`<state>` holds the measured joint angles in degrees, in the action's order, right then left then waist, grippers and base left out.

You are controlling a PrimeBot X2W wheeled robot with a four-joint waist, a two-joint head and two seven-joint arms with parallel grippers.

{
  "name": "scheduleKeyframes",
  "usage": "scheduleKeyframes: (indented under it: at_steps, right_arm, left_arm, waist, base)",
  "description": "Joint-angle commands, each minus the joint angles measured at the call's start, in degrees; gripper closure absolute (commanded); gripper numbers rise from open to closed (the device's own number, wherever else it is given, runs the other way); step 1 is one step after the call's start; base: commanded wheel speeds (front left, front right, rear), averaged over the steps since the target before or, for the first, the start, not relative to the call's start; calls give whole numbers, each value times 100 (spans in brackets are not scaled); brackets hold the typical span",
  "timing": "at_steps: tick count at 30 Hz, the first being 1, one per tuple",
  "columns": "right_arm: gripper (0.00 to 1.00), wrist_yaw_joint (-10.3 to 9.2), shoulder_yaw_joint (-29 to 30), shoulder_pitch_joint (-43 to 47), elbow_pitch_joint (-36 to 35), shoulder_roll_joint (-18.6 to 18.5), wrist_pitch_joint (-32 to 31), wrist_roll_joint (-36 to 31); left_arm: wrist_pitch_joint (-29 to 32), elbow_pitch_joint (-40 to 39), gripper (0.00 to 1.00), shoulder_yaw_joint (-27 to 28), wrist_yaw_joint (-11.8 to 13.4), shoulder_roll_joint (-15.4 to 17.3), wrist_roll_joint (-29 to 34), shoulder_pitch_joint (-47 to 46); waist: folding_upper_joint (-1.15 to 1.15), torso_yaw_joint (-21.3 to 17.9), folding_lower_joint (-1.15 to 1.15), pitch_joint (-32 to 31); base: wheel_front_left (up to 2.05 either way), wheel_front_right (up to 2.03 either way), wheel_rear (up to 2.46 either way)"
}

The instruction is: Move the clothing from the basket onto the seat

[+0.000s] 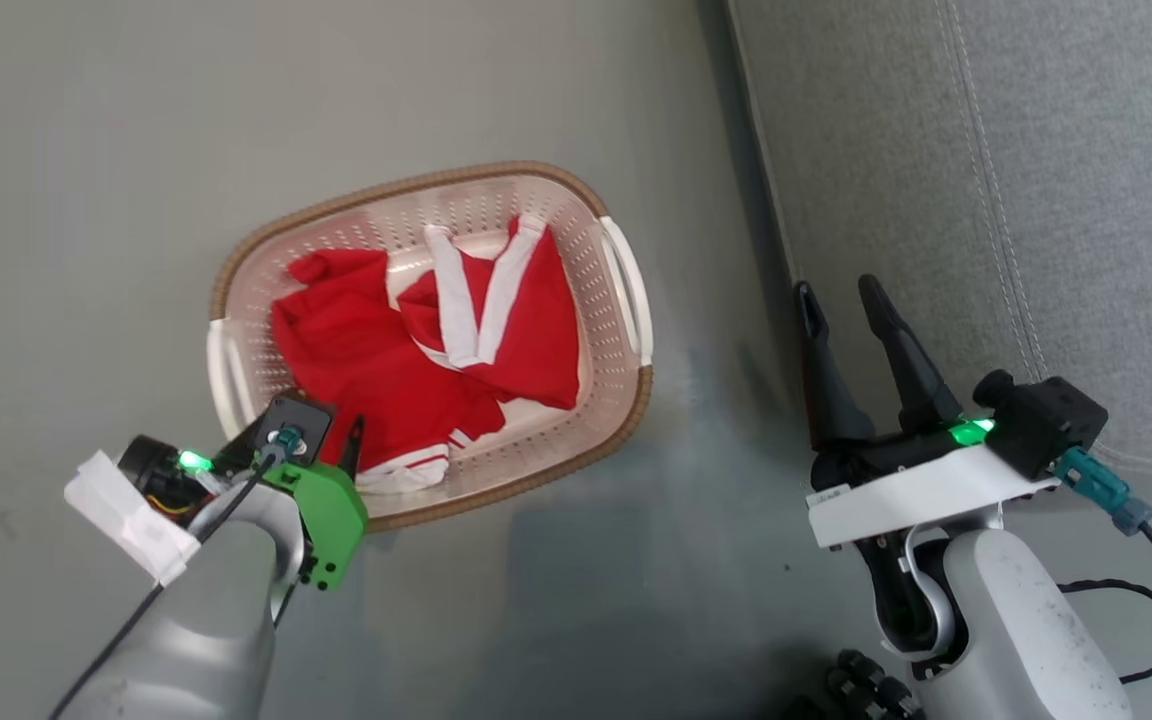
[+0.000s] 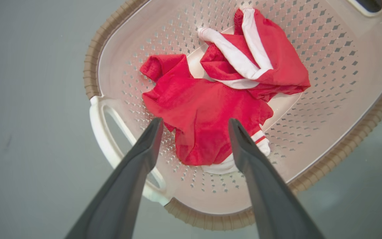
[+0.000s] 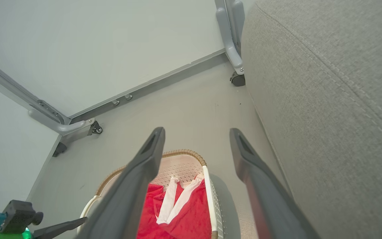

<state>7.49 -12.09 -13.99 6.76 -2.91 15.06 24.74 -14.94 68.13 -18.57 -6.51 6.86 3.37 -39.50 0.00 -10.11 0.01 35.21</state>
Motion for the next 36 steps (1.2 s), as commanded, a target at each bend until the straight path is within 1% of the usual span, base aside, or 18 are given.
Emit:
scheduleKeyframes:
  at_steps: [1, 4, 8, 10, 17, 20, 22, 29, 32, 36]
  right_arm:
    - [0, 0, -14, -106, -41, 1, 18, 59]
    - [0, 0, -63, -158, -63, 1, 18, 162]
    - [0, 0, -146, -220, -139, 2, 18, 339]
    - [0, 0, -206, -238, -162, 2, 18, 410]
    - [0, 0, -371, -286, -253, 1, 18, 632]
    - [0, 0, -441, -274, -289, 2, 18, 707]
    - [0, 0, -475, -255, -308, 1, 18, 759]
    - [0, 0, -619, -249, -402, 1, 18, 914]
    - [0, 0, -685, -267, -447, 1, 18, 953]
    - [0, 0, -789, -330, -490, 2, 18, 998]
  left_arm:
    - [13, 85, 0, -71, 65, 108, 86, -211]
    - [137, 251, 0, -220, 191, 179, 258, -438]
    - [486, 401, 0, -471, 408, 347, 499, -751]
    - [660, 446, 0, -551, 435, 417, 582, -859]
    - [1223, 529, 0, -871, 297, 624, 803, -1123]
    - [1577, 548, 0, -1077, 323, 710, 998, -1174]
    - [1728, 552, 0, -1160, 285, 741, 1023, -1184]
    - [1751, 556, 0, -1675, 236, 904, 1440, -1350]
    - [1794, 560, 0, -1873, 138, 961, 1570, -1485]
    - [2014, 563, 0, -2119, -38, 1018, 1665, -1746]
  waist:
    - [0, -362, -1, 408]
    - [0, -421, -1, 536]
    - [0, -502, -1, 712]
    - [0, -541, -1, 782]
    - [0, -707, -1, 935]
    - [0, -785, -1, 962]
    - [0, -831, -1, 963]
    - [0, -1020, -1, 1052]
    - [0, -1080, -1, 1173]
    - [0, -1162, -1, 1368]
  base:
    - [0, 0, 0]
    - [0, 0, 0]
    - [0, 0, 0]
    - [0, 0, 0]
    - [0, 0, 0]
    - [0, 0, 0]
    - [0, 0, 0]
    - [0, 0, 0]
    - [0, 0, 0]
    - [0, 0, 0]
